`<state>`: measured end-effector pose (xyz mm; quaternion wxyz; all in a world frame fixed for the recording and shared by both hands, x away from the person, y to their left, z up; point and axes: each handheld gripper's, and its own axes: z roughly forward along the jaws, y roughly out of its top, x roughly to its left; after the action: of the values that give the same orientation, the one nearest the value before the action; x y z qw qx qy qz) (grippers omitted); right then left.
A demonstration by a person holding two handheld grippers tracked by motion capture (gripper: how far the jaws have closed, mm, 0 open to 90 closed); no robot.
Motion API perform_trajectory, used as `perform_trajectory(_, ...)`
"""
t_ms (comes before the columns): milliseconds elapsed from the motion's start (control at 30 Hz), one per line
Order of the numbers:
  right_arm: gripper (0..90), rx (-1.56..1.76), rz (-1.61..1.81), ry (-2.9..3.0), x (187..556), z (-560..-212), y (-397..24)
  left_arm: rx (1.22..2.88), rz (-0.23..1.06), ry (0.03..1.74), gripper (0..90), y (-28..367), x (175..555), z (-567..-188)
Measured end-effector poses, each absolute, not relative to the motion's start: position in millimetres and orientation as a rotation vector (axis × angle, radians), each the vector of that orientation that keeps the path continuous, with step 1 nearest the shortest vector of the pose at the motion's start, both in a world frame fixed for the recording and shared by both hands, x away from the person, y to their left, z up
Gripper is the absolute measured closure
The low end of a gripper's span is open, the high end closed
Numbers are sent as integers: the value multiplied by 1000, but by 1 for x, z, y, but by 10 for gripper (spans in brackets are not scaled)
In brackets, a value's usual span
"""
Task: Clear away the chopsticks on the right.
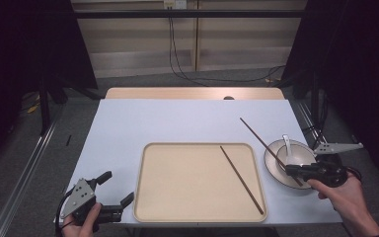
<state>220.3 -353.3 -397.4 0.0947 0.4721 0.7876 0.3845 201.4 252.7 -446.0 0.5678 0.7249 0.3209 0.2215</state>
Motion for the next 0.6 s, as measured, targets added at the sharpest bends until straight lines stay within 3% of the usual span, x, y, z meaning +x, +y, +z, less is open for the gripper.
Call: perform_trajectory(600,846,1539,1182,2340,196,-422,-293,1710,515,745,19,251,202,-446)
